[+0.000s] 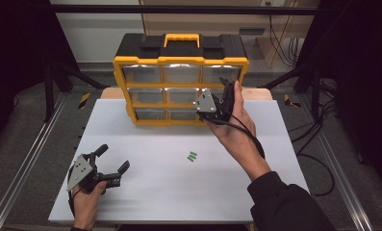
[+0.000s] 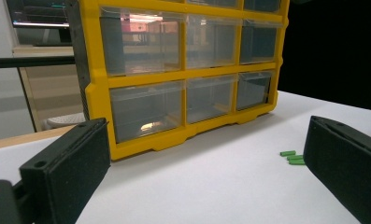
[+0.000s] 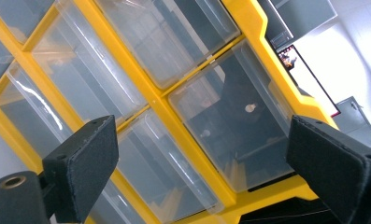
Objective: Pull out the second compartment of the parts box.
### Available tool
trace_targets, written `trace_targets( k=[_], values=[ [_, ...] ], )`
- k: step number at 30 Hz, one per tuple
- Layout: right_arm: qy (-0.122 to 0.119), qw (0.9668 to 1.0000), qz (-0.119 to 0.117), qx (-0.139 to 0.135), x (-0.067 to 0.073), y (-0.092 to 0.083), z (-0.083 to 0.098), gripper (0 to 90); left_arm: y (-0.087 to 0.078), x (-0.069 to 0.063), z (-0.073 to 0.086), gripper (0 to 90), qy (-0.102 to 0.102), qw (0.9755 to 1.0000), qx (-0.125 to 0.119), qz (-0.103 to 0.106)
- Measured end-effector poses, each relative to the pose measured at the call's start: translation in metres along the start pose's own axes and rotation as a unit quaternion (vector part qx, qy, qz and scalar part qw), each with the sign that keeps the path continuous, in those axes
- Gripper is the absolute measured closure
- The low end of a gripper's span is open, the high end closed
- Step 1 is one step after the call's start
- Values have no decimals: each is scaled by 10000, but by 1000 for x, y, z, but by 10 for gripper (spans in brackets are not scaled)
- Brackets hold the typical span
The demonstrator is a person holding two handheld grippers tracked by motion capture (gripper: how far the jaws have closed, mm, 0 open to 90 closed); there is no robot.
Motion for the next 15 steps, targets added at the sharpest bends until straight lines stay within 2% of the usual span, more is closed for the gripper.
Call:
trace_targets(
  k=[10, 15],
  values=[
    [-46, 10000, 34, 38, -1, 3, -6, 107, 0, 0, 0, 5, -14, 10000, -4, 4],
    [-220, 9996, 161, 31, -2, 6, -9, 119, 1, 0, 0, 5, -19, 10000, -10, 15]
  ],
)
Point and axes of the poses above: each handheld gripper's, and its own axes: y roughly forward along the jaws, z roughly out of its underside, x roughly to its left, the point moved 6 cm from there along y, roughly forward along the jaws, and after that the axes turned 10 degrees about x, right-handed, at the moved point
